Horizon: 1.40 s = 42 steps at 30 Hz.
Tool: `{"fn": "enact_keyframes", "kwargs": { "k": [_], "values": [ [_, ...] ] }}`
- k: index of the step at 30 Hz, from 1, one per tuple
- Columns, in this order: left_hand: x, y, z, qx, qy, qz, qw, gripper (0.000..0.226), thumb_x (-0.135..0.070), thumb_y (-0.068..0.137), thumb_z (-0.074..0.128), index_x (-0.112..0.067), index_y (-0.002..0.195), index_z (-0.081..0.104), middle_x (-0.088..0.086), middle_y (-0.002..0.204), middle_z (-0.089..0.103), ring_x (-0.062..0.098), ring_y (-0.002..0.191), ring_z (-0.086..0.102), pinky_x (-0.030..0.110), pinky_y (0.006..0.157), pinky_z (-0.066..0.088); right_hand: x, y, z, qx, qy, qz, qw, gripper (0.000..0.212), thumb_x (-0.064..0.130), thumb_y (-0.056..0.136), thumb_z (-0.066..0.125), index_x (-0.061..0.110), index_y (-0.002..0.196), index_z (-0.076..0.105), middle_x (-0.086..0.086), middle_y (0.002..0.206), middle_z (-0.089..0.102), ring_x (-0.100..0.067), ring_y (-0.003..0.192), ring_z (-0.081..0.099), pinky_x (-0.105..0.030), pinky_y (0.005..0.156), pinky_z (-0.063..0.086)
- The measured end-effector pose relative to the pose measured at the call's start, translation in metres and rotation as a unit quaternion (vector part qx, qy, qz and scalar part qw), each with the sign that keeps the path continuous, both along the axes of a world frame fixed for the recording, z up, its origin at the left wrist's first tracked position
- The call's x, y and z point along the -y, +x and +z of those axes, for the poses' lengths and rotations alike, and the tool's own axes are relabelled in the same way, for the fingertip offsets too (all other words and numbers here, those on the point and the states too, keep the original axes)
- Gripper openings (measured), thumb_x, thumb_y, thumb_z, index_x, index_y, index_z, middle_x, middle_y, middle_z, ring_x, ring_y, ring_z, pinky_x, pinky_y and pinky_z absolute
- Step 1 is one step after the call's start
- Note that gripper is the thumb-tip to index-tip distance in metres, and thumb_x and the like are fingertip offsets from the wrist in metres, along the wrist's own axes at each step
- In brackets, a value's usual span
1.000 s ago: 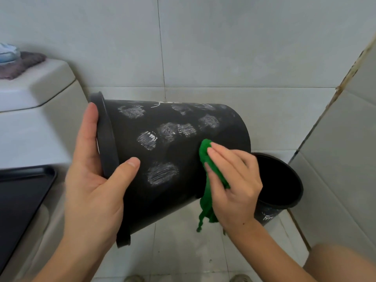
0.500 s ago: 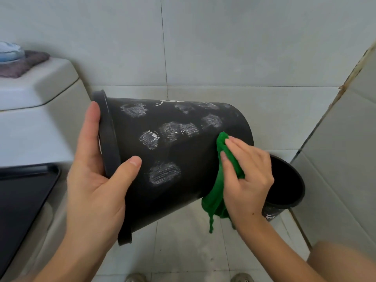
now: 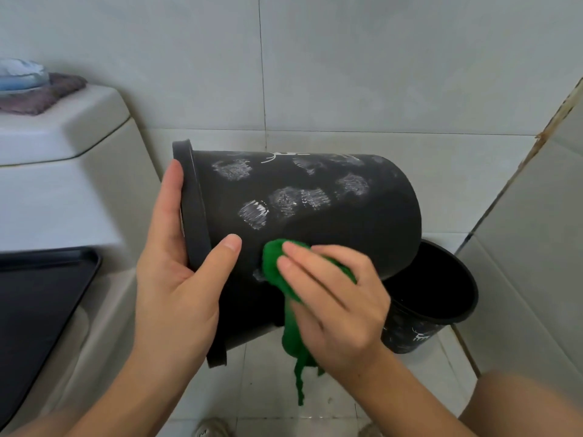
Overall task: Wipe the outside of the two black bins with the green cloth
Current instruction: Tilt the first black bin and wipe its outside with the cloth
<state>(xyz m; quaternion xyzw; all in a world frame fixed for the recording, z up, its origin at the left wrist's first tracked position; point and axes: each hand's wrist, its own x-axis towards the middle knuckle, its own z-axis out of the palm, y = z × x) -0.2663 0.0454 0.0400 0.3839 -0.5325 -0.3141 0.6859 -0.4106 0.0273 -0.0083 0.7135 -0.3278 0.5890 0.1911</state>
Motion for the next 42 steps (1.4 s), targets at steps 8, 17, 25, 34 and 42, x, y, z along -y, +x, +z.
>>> {"fn": "enact_keyframes", "kwargs": {
  "k": [8,17,25,34,42],
  "values": [
    [0.002,-0.005,-0.003,-0.019,-0.013,0.020,1.000,0.076,0.001,0.083,0.058,-0.034,0.144,0.032,-0.028,0.135,0.054,-0.002,0.126,0.053,0.023,0.104,0.043,0.009,0.001,-0.005,0.054,0.048,-0.016,0.997,0.022,0.000,0.081,0.073,0.002,0.103,0.073,-0.009,0.110,0.070,-0.029,0.092,0.064,-0.034,0.087,0.051],
    [0.006,0.001,-0.007,-0.016,0.007,0.047,0.999,0.075,-0.002,0.087,0.061,-0.031,0.148,0.030,-0.040,0.125,0.055,-0.008,0.123,0.052,0.020,0.104,0.043,0.012,0.004,-0.014,-0.005,0.017,0.028,0.999,0.015,0.004,0.086,0.071,0.003,0.101,0.074,-0.007,0.111,0.070,-0.029,0.092,0.066,-0.034,0.085,0.053],
    [0.008,-0.002,-0.007,-0.008,-0.002,0.050,0.999,0.074,0.004,0.091,0.057,-0.029,0.150,0.027,-0.043,0.120,0.056,-0.011,0.120,0.053,0.014,0.099,0.044,0.014,0.005,-0.013,0.081,0.070,-0.002,0.994,0.021,0.005,0.085,0.071,0.001,0.105,0.070,-0.009,0.112,0.068,-0.029,0.096,0.064,-0.029,0.092,0.048],
    [0.003,-0.005,-0.006,-0.025,0.011,0.028,0.999,0.078,0.000,0.085,0.063,-0.031,0.148,0.029,-0.037,0.124,0.057,-0.007,0.118,0.056,0.013,0.097,0.045,0.017,-0.006,0.001,0.033,0.055,0.021,0.998,0.022,0.019,0.090,0.069,0.001,0.103,0.071,-0.010,0.109,0.069,-0.029,0.097,0.066,-0.032,0.094,0.048],
    [0.004,-0.007,-0.011,-0.042,0.023,0.036,0.998,0.075,-0.004,0.084,0.062,-0.032,0.147,0.032,-0.043,0.116,0.058,-0.012,0.115,0.055,0.006,0.091,0.042,-0.009,0.026,-0.018,-0.022,0.029,0.064,0.997,0.017,0.012,0.085,0.073,0.006,0.101,0.075,-0.006,0.110,0.071,-0.026,0.097,0.068,-0.041,0.088,0.053]
  ]
}}
